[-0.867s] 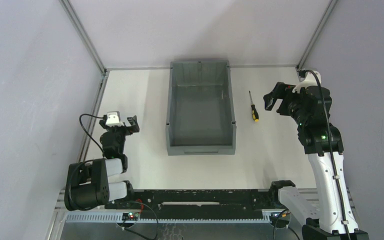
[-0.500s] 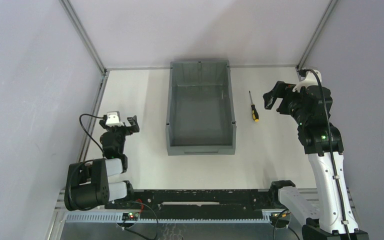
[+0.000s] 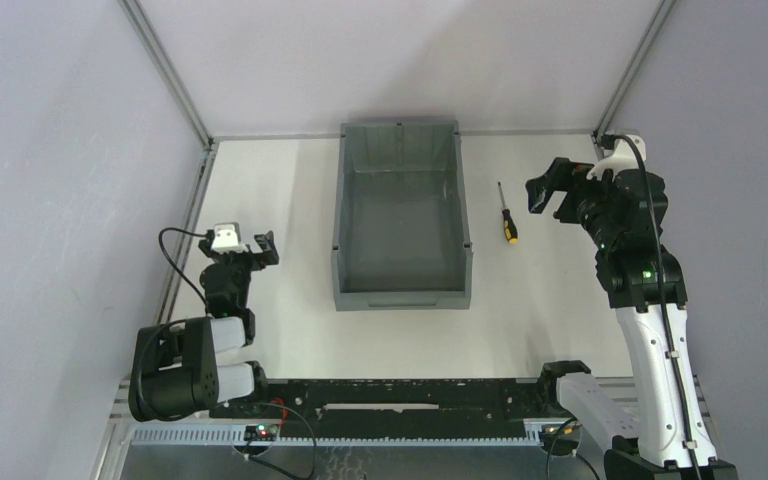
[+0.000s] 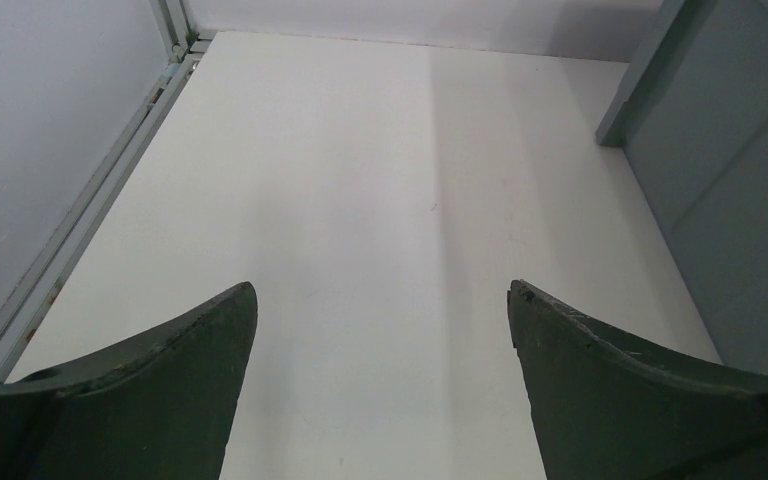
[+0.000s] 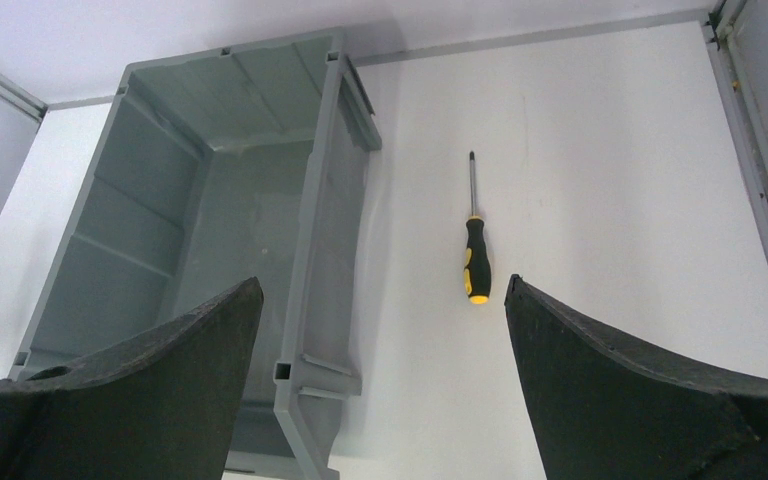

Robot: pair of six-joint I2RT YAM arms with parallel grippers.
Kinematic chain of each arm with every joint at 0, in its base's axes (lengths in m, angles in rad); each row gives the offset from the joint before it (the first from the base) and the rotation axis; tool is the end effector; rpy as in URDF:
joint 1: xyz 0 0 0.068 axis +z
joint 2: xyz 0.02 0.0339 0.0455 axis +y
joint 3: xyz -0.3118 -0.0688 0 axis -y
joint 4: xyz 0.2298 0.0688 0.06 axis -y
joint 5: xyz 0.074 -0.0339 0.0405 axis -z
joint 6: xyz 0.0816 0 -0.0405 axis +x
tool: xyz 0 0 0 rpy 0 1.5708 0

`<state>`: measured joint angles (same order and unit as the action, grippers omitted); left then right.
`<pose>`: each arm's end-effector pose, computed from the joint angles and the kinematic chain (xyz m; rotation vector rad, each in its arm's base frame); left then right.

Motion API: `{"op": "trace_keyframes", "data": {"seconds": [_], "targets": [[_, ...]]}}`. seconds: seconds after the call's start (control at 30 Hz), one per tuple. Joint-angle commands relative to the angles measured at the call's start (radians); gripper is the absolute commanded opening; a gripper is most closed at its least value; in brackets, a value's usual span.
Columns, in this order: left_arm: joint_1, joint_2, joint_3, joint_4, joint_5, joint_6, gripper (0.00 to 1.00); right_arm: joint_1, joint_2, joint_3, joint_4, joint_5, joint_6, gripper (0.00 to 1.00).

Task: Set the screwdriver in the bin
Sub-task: Pick up the screwdriver from the center of the board.

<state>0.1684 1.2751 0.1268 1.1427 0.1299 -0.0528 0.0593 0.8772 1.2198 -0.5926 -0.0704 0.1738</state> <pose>0.2315 0.0286 0.2259 -0.0725 1.5747 -0.0118 0.1669 0.0157 0.4485 0.0546 1.8253 0.2287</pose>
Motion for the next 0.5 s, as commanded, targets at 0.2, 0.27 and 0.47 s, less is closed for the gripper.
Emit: {"op": "trace_keyframes", "data": {"seconds": [0.2, 0.27, 0.47], "targets": [[-0.005, -0.012, 0.013, 0.026, -0.012, 0.014, 1.0, -0.003, 0.084, 0.117, 0.035, -0.02, -0.047, 0.99], [-0.004, -0.011, 0.013, 0.026, -0.012, 0.013, 1.0, -0.003, 0.118, 0.17, 0.014, -0.014, -0.059, 0.99], [-0.004, -0.012, 0.013, 0.025, -0.012, 0.014, 1.0, -0.003, 0.248, 0.325, -0.078, 0.002, -0.106, 0.97]]}}
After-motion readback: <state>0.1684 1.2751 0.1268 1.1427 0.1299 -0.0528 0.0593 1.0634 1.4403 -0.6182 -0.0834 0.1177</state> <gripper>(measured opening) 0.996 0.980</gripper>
